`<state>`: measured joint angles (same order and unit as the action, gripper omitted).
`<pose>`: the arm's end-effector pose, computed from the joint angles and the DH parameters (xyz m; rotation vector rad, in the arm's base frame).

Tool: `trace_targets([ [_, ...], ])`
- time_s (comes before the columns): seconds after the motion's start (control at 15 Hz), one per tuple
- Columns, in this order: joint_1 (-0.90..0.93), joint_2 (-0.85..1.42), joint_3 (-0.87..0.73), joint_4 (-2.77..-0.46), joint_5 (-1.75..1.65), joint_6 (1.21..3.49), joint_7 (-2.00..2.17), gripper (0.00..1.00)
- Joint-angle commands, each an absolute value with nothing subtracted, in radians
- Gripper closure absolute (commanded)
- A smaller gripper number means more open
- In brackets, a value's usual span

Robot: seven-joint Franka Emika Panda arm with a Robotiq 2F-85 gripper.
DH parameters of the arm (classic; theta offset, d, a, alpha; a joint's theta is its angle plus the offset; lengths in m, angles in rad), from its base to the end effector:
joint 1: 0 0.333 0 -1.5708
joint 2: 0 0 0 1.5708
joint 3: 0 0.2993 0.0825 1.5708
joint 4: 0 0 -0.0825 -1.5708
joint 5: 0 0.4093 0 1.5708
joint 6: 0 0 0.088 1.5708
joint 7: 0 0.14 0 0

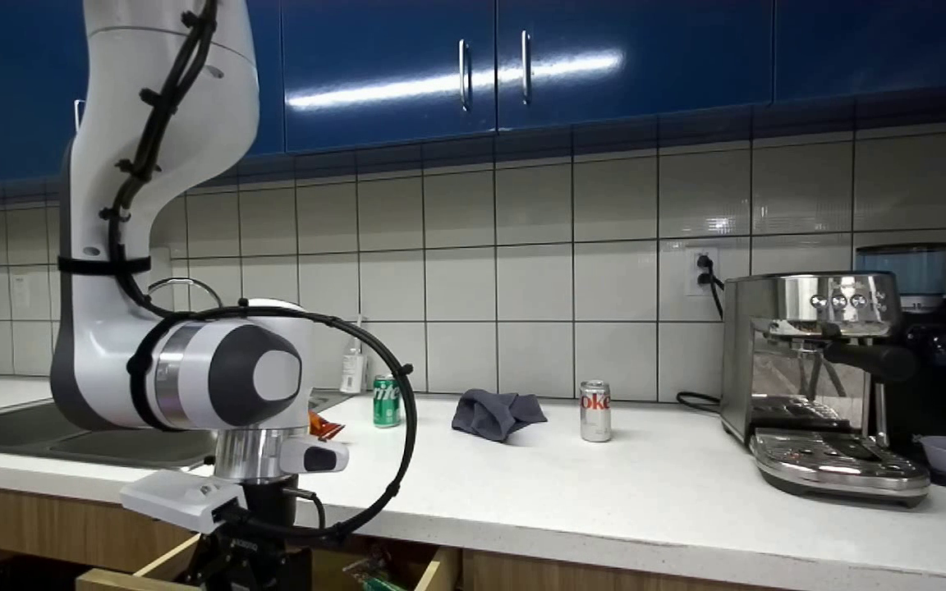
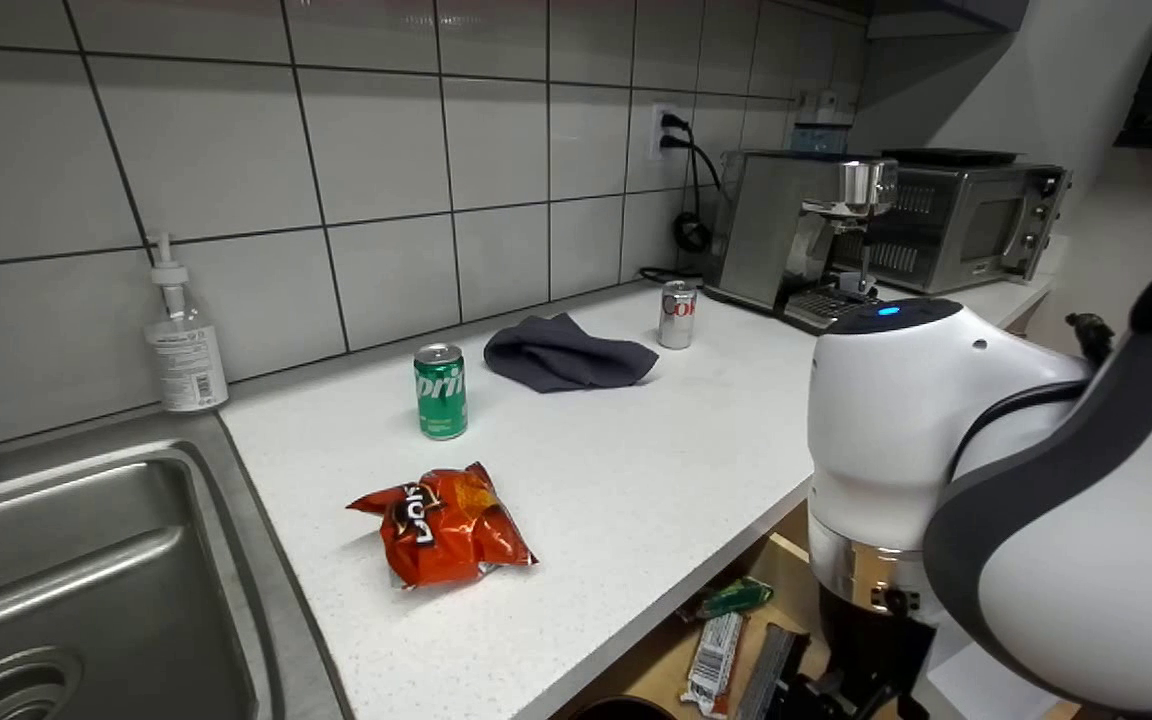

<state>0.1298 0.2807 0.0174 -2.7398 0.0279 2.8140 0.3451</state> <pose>0.3471 0.0516 0.0463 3.0666 -0.3471 -0.3143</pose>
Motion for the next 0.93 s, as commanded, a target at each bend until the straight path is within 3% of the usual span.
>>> trace_targets([
  [0.0,0.157,0.364,-0.017,-2.684,0.005,2.920,0.342,0.00],
  [0.47,0.137,0.345,0.017,-2.705,0.052,3.038,0.273,0.00],
  [0.87,-0.048,0.213,0.266,-2.802,0.208,2.946,0.124,0.00],
])
